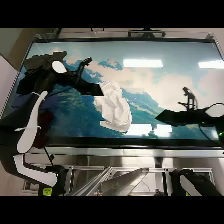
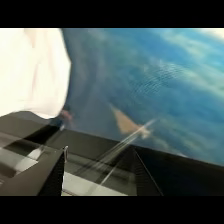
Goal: Fold the shirts.
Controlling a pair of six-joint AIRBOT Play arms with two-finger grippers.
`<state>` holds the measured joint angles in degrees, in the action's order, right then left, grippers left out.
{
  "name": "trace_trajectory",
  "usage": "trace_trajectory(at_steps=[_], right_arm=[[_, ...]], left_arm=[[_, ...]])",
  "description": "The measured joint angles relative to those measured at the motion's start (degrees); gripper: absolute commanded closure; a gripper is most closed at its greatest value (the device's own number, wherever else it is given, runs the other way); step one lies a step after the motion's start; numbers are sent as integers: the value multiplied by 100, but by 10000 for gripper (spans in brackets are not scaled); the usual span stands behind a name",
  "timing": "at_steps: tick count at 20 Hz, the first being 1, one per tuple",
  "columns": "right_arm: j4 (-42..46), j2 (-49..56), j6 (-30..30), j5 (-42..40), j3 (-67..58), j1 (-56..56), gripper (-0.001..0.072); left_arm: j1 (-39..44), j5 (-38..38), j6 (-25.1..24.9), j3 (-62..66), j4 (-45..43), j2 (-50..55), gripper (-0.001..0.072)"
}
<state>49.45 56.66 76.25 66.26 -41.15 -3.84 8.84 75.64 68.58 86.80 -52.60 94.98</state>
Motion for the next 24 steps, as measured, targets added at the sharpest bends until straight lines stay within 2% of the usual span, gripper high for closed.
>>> trace_trajectory(at_steps=[3, 6, 8, 12, 14, 15, 16, 17, 18, 21, 24], right_arm=[[-269, 365, -2, -1121, 249, 1093, 224], [-404, 1119, 0, -2146, 138, 2026, 224], [-435, 1725, 0, -2430, -136, 2376, 225], [-494, 2559, 0, -2455, -756, 2651, 229], [-525, 2734, 0, -2426, -955, 2699, 503], [-542, 2787, 0, -2415, -1021, 2712, 504], [-542, 2822, 0, -2415, -1062, 2719, 514], [-542, 2850, 0, -2413, -1095, 2721, 665], [-551, 2868, 0, -2411, -1119, 2726, 690], [-553, 2898, 0, -2393, -1156, 2730, 691], [-553, 2903, -52, -2389, -1172, 2730, 691]], left_arm=[[-616, -404, 2, -350, -76, 201, -3], [-933, -634, -345, -326, 470, 658, -3], [-1029, -737, -520, -50, 769, 1060, -3], [-1106, -817, -640, 769, 1025, 1856, 3], [-1117, -839, -619, 1158, 1073, 2205, 16], [-1110, -839, -549, 1360, 1071, 2363, 17], [-1095, -817, -470, 1519, 1067, 2487, 71], [-1062, -796, -400, 1681, 1019, 2621, 200], [-1027, -796, -323, 1818, 922, 2734, 320], [-892, -693, -170, 2151, 560, 2981, 702], [-826, -494, -111, 2450, 354, 3080, 688]])
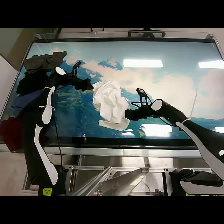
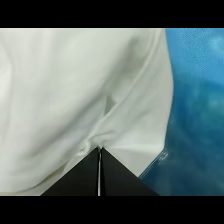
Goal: Fold the shirts.
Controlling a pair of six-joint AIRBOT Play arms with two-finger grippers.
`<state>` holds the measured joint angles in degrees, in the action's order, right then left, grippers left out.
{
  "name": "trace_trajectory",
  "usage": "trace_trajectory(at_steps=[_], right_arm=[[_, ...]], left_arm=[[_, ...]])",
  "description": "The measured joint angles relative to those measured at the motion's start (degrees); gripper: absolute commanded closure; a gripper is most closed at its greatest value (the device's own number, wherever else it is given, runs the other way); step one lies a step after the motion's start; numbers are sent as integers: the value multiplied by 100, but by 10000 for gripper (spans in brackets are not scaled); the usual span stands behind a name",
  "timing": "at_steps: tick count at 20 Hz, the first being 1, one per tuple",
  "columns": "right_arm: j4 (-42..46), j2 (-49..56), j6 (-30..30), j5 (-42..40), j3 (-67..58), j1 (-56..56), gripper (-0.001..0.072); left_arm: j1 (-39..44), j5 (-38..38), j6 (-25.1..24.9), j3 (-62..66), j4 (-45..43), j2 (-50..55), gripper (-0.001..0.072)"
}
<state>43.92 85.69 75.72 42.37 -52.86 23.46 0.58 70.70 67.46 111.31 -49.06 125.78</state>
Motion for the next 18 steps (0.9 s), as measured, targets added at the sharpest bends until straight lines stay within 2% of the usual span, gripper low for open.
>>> trace_trajectory(at_steps=[1, 2, 3, 4, 6, 13, 14, 15, 17, 18], right_arm=[[0, -15, -39, 35, -2, -13, 647], [0, -44, -61, 87, -9, -46, 363], [-2, -87, -79, 146, -15, -107, 159], [0, -136, -81, 221, -15, -184, 121], [-7, -256, -79, 387, -26, -348, 120], [-378, 103, -81, 426, -81, -306, 138], [-457, 201, -81, 424, -101, -262, 275], [-522, 291, -90, 422, -122, -219, 570], [-610, 400, -127, 428, -149, -170, 690], [-614, 415, -155, 448, -168, -160, 691]], left_arm=[[9, 83, 7, 127, -57, 22, 689], [7, 155, 28, 243, -133, 33, 689], [-13, 262, 46, 337, -131, 35, 689], [-37, 310, 52, 407, -120, 31, 688], [-87, 466, 74, 483, -109, 22, 689], [-138, 654, 111, 354, -50, -26, 688], [-138, 662, 111, 345, -46, -31, 689], [-138, 686, 111, 337, -44, -37, 689], [-146, 758, 111, 330, -28, -55, 689], [-162, 822, 114, 326, -4, -74, 689]])
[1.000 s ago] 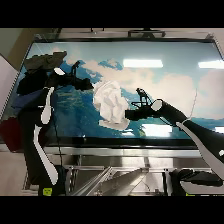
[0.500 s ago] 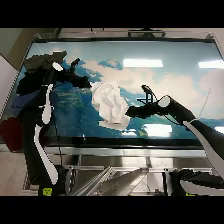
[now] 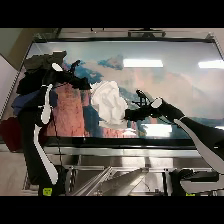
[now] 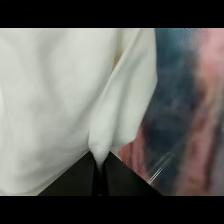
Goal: Fold the shirts.
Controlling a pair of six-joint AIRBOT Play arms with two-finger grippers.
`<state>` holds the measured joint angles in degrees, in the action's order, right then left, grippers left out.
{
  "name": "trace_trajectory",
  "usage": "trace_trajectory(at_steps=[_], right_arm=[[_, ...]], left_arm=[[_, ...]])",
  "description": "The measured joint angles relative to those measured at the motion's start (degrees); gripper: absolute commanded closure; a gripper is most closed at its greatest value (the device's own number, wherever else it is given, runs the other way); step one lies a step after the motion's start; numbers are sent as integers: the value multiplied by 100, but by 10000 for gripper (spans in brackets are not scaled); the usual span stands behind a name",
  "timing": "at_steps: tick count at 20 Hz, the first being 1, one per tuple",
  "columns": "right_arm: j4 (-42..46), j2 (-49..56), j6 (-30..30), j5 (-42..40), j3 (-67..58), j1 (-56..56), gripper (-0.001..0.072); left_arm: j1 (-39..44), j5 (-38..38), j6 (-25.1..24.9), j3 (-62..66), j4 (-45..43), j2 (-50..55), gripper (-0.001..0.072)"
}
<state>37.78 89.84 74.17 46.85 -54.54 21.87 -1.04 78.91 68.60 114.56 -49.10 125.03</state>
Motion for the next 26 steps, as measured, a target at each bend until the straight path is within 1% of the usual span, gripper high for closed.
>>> trace_trajectory(at_steps=[3, 7, 13, 15, 18, 20, 22, 24, 26], right_arm=[[33, -149, -85, 280, -168, -55, 691], [315, -892, -164, 946, -841, -625, 691], [468, -2608, -234, 1937, -2297, -2002, 691], [487, -3191, -363, 2103, -2546, -2328, 691], [654, -3891, -391, 2253, -2708, -2739, 691], [680, -4129, -385, 2450, -2723, -2855, 691], [675, -4183, -372, 2708, -2577, -2809, 691], [658, -4127, -372, 2837, -2221, -2623, 691], [625, -3982, -420, 2811, -1663, -2374, 691]], left_arm=[[-105, 155, 2, -2, 254, -188, 690], [-376, 302, 2, -2, 675, -968, 689], [-837, 387, -4, 0, 892, -3174, 689], [-981, 435, -24, 0, 800, -4011, 689], [-1126, 533, -22, -105, 487, -5056, 688], [-1097, 492, -17, -494, 319, -5665, 688], [-894, 413, -22, -1259, 170, -6177, 688], [-573, 168, -98, -2363, 127, -6618, 688], [-234, -339, -249, -3681, 87, -6961, 687]])
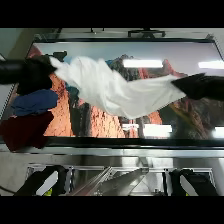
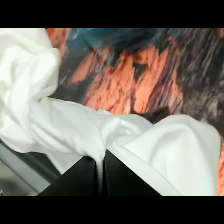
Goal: Fold the shirts.
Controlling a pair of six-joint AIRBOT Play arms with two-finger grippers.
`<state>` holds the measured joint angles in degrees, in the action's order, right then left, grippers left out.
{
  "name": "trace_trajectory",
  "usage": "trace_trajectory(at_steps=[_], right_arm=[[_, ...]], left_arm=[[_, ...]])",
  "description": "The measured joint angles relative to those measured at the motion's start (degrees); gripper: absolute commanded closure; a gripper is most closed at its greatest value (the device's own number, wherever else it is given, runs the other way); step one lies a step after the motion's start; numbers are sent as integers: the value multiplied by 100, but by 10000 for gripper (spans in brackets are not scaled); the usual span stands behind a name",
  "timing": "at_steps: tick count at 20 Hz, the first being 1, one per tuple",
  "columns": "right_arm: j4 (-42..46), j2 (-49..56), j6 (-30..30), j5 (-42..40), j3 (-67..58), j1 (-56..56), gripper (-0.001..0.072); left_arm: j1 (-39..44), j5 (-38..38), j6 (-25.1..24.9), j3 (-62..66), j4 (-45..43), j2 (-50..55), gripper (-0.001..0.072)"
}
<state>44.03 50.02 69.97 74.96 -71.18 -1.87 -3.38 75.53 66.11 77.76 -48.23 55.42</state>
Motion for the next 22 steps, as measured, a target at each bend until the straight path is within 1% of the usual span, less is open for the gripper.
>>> trace_trajectory(at_steps=[3, 6, 8, 9, 10, 12, 15, 17, 19, 22], right_arm=[[0, 374, -199, -387, 1008, 361, 692], [-9, 940, -365, -809, 1803, 573, 691], [-44, 1364, -450, -970, 2090, 638, 692], [-52, 1554, -492, -1023, 2177, 658, 692], [-57, 1722, -520, -1086, 2238, 671, 692], [-63, 1941, -595, -1137, 2310, 682, 692], [-76, 2100, -706, -1193, 2354, 688, 692], [-76, 2144, -750, -1239, 2365, 688, 692], [-74, 2166, -772, -1287, 2374, 688, 692], [-74, 2181, -815, -1298, 2376, 688, 692]], left_arm=[[417, -1119, -341, -1910, -26, -245, 687], [704, -2186, -684, -3209, -24, -101, 675], [804, -2621, -809, -3659, -17, 181, 147], [813, -2747, -839, -3762, -4, 369, -8], [798, -2745, -857, -3783, -2, 551, -8], [669, -2413, -813, -3628, 0, 949, -7], [507, -1405, -658, -3287, 179, 1462, -4], [608, -994, -570, -3261, 332, 1670, -4], [916, -907, -551, -3386, 525, 1832, -4], [1578, -1360, -529, -3615, 660, 2103, -1]])
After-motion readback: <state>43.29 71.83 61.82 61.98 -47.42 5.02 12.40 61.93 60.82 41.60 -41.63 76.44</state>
